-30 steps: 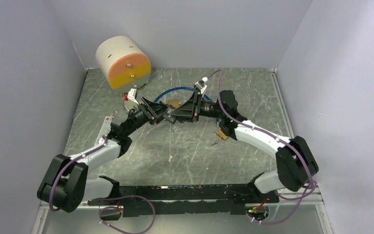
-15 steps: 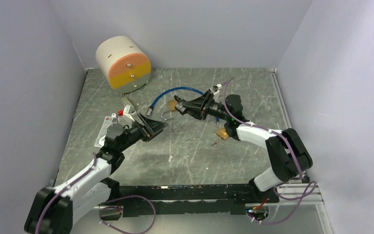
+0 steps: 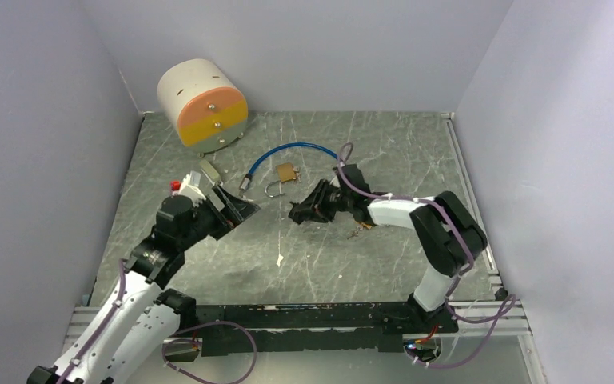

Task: Unlock with the key

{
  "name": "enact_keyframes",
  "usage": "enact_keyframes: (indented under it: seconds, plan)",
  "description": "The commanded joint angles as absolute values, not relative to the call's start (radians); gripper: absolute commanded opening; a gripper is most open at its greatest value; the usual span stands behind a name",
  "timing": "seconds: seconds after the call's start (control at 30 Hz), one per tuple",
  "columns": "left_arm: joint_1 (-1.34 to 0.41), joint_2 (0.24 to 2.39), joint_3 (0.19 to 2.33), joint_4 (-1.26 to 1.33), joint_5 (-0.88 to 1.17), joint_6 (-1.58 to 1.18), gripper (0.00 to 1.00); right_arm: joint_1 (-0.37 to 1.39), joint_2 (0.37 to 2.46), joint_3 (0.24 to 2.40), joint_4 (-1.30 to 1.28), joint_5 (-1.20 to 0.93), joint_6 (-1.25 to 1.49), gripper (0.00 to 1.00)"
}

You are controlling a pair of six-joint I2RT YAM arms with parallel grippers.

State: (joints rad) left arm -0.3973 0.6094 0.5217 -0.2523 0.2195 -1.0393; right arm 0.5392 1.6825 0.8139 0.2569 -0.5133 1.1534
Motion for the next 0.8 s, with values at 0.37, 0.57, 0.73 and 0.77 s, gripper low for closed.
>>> enact_keyframes:
  seconds: [0.37, 0.57, 0.73, 0.77]
  plan:
    - [-0.4, 0.762, 1.173, -1.003, 0.077, -0.737, 0.94, 0.69, 1.8, 0.852, 0.262, -0.437, 1.104, 0.45]
    - [-0.4, 0.728, 1.22, -1.065, 0.11, -0.735, 0.94, 0.689, 1.729, 0.882, 0.061, -0.35, 0.957, 0.65]
    - [-0.4, 0.718, 1.279, -1.13, 0.086, -0.717, 0.94, 0.689, 1.554, 0.894, -0.178, -0.147, 0.854, 0.74]
    - [-0.4, 0.719, 1.297, -1.145, 0.072, -0.714, 0.94, 0.689, 1.499, 0.89, -0.221, -0.098, 0.842, 0.76]
